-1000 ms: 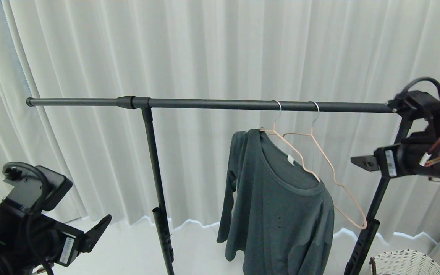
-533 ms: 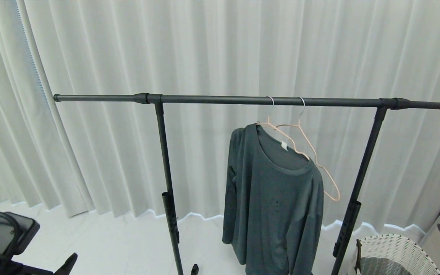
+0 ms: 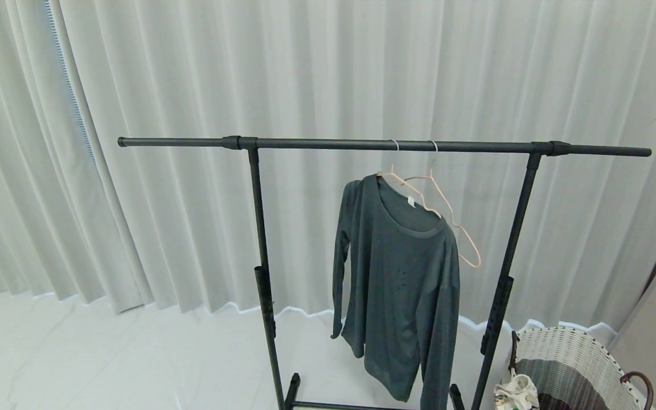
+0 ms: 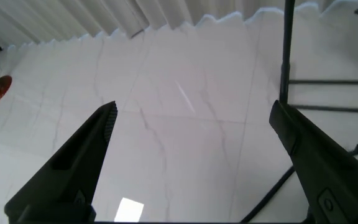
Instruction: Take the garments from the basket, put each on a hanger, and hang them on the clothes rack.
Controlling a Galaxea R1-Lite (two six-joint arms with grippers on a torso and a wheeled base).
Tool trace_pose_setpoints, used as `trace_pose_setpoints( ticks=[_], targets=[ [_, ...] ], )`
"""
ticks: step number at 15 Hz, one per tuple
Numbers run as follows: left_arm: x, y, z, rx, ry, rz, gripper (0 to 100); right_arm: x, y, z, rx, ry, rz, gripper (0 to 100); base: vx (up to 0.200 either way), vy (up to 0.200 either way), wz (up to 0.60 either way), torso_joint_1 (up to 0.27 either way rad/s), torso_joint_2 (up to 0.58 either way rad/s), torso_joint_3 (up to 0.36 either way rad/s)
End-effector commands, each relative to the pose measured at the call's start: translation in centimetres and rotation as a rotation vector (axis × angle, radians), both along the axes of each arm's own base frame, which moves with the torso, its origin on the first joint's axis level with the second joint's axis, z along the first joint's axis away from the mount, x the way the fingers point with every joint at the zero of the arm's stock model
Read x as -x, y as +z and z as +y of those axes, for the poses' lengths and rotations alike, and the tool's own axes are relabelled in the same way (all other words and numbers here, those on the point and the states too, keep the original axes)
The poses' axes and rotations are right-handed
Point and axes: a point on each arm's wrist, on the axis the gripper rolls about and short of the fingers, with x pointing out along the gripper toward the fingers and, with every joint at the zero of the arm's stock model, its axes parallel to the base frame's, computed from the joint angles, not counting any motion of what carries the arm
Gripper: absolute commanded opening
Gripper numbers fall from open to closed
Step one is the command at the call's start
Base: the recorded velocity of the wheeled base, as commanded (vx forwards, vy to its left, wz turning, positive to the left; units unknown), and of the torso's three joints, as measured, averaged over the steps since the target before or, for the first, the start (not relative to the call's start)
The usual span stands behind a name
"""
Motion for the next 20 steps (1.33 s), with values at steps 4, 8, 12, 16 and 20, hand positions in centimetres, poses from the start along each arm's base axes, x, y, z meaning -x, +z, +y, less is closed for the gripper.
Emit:
trace_pose_setpoints(
  ticks=[4,8,12,16,20],
  targets=[
    [0.3,0.0,0.0,0.034,0.026,-0.038,100,3.6,-3.5,-0.3,0.031,-0.003,-0.048,100,0.000,0.000,0.00,0.000,0.00,0.000],
    [0.3,0.0,0.1,0.038,0.073,-0.048,100,3.7,-3.5,-0.3,0.028,-0.038,-0.050,100,0.000,0.000,0.00,0.000,0.00,0.000],
    [0.1,-0.1,0.1,0.036,0.071,-0.025,100,3.6,-3.5,-0.3,0.027,-0.032,-0.044,100,0.000,0.000,0.00,0.000,0.00,0.000],
    [0.2,-0.1,0.1,0.070,0.102,-0.035,100,3.3,-3.5,-0.3,0.026,-0.027,-0.011,100,0.000,0.000,0.00,0.000,0.00,0.000],
    [0.2,-0.1,0.1,0.063,0.099,-0.032,100,3.4,-3.5,-0.3,0.026,-0.024,-0.019,100,0.000,0.000,0.00,0.000,0.00,0.000]
  ],
)
